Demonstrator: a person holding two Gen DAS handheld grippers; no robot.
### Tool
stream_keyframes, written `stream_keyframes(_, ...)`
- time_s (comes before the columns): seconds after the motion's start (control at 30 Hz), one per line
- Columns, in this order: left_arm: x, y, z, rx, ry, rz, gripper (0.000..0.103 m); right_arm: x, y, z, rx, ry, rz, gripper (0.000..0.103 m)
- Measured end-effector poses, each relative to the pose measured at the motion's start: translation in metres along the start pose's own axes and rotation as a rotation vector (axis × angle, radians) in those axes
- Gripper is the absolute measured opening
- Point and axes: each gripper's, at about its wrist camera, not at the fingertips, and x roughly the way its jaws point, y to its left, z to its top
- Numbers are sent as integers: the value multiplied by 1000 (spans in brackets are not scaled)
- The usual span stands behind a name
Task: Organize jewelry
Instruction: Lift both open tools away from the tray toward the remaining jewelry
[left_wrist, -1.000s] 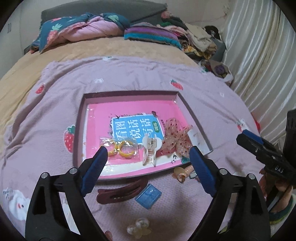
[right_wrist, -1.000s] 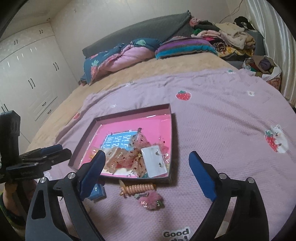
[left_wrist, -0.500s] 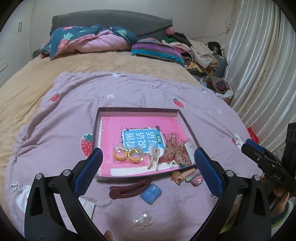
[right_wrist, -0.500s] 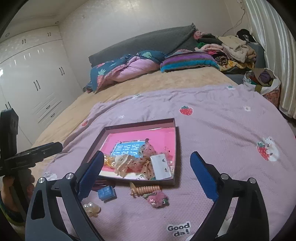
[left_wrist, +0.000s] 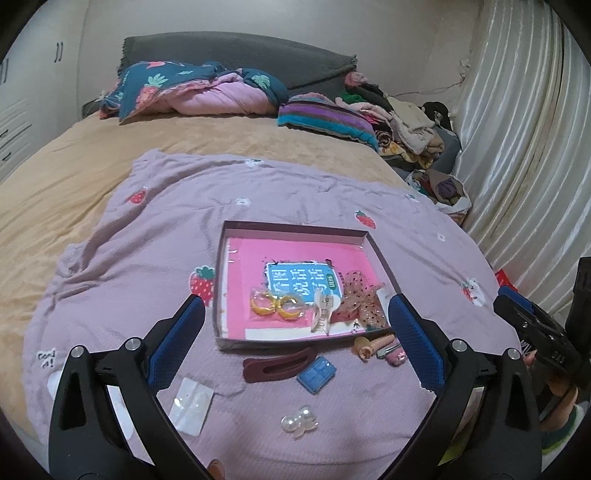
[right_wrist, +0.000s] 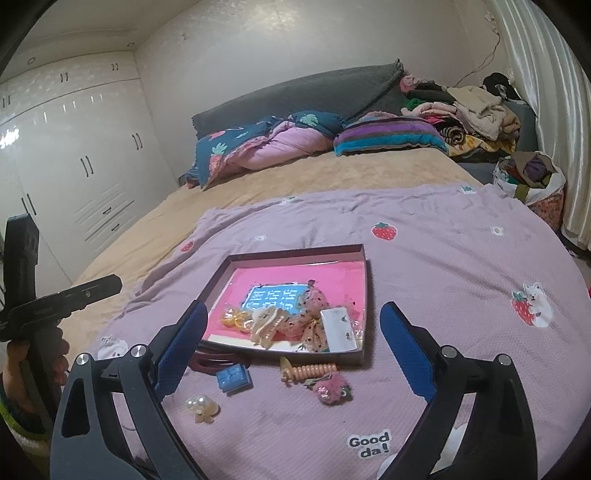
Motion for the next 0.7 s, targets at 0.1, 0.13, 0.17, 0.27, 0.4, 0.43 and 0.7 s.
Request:
stream_keyframes(0.1,-6,5,-5,-16,-2,1,93,-3,5,-3,-9,1,3,97)
stream_keyframes(0.13,-7,6,-6,-18,-2,2,93,-4,6,-4,-12,1,3,97)
stream_keyframes(0.17,-8,8,-8,-19,-4,8,93,-5,7,-5,-16,2,5,97)
stream_keyframes(0.27,-11,11,-13,-21,1,21,93,-7,10,-8,-24,6,8,97)
stream_keyframes(0.4,-12,17,-21,-22,6,43,93,-8,12,-12,-28,14,14,97)
stream_keyframes(0.43,-12,18,-23,-25,9,45,93,-8,13,-14,-30,16,15,97)
stream_keyframes(0.7,-8,27,-39,-38,39,62,93,-3,19,-28,-46,53,15,97)
